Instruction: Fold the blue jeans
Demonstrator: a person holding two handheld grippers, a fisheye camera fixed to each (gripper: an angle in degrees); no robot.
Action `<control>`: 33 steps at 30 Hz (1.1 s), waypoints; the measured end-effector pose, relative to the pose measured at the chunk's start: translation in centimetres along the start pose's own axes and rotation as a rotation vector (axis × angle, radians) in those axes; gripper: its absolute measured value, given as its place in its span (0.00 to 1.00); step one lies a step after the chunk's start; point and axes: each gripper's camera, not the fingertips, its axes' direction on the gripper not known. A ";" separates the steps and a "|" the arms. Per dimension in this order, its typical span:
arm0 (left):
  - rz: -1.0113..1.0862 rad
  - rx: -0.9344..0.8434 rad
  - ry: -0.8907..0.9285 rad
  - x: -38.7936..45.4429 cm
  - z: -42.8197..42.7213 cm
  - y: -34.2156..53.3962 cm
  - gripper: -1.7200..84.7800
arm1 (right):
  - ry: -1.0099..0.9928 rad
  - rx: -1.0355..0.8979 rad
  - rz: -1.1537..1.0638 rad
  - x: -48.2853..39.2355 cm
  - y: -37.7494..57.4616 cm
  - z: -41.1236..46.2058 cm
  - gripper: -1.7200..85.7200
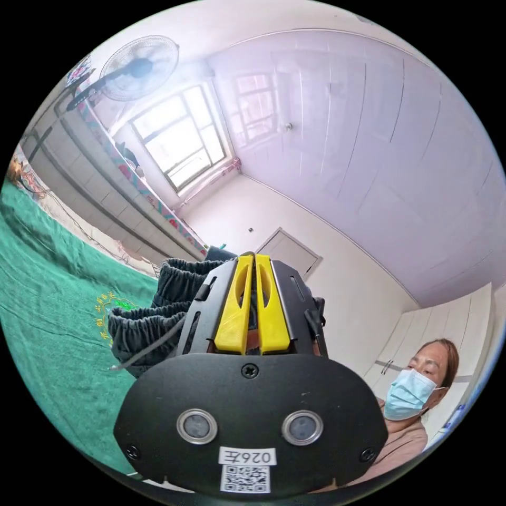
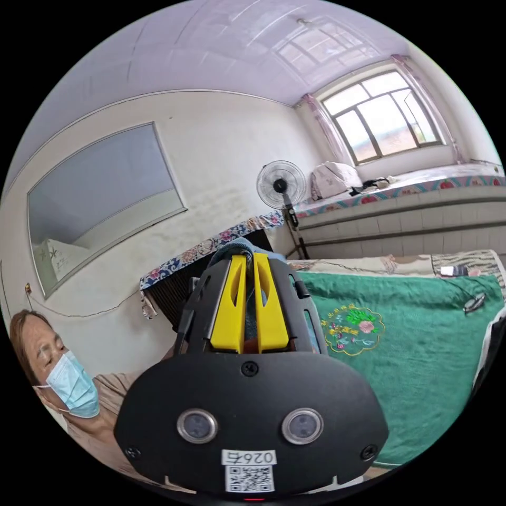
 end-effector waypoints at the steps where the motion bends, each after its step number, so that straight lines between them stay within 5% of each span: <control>1: 0.007 -0.009 -0.027 -0.4 0.7 -0.8 0.01 | 0.007 -0.004 0.012 0.8 -0.1 0.1 0.02; 6: 0.195 -0.072 -0.221 -2.1 5.1 -5.3 0.01 | 0.033 0.048 0.075 6.7 -1.9 0.8 0.01; 13: 0.101 -0.206 -0.451 -11.4 6.2 -1.5 0.01 | 0.030 0.016 0.161 12.5 -1.0 2.1 0.01; 18: -0.184 -0.102 -0.564 -22.0 1.0 2.4 0.02 | 0.025 -0.048 0.392 20.2 4.0 1.9 0.01; 23: -0.236 0.119 -0.542 -25.1 -3.3 3.5 0.10 | 0.211 0.010 0.657 26.2 5.7 -2.9 0.01; 33: 0.108 -0.153 -0.881 -25.3 5.4 -2.2 0.22 | 0.304 -0.086 0.705 28.4 5.9 -4.0 0.04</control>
